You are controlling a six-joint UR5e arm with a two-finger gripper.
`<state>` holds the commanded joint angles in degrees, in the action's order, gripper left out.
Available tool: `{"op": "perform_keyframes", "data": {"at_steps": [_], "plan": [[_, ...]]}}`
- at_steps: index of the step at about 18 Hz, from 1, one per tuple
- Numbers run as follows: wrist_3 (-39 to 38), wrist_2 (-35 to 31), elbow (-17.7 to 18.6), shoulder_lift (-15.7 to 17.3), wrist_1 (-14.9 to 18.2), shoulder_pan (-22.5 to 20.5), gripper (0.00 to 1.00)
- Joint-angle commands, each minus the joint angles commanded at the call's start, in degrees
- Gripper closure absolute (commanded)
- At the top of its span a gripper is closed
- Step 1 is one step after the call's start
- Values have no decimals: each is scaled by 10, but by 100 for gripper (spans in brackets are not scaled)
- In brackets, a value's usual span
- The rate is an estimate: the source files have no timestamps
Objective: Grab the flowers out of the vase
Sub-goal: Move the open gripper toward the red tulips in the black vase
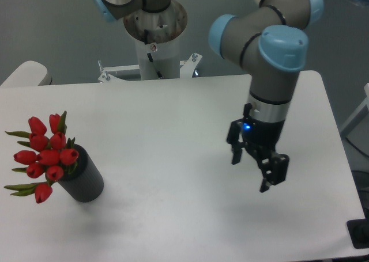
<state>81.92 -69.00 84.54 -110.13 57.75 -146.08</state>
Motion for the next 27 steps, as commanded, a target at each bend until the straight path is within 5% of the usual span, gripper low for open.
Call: {"op": "perform_keyframes", "data": {"at_steps": [4,11,17,27], "plan": [[-58,67,50,24,-2,9,0],[-103,301,170,60,-18,-15,0],[-175,311,221,85,-44,33,0],[-247,309,230,71,-131,122,0]]}}
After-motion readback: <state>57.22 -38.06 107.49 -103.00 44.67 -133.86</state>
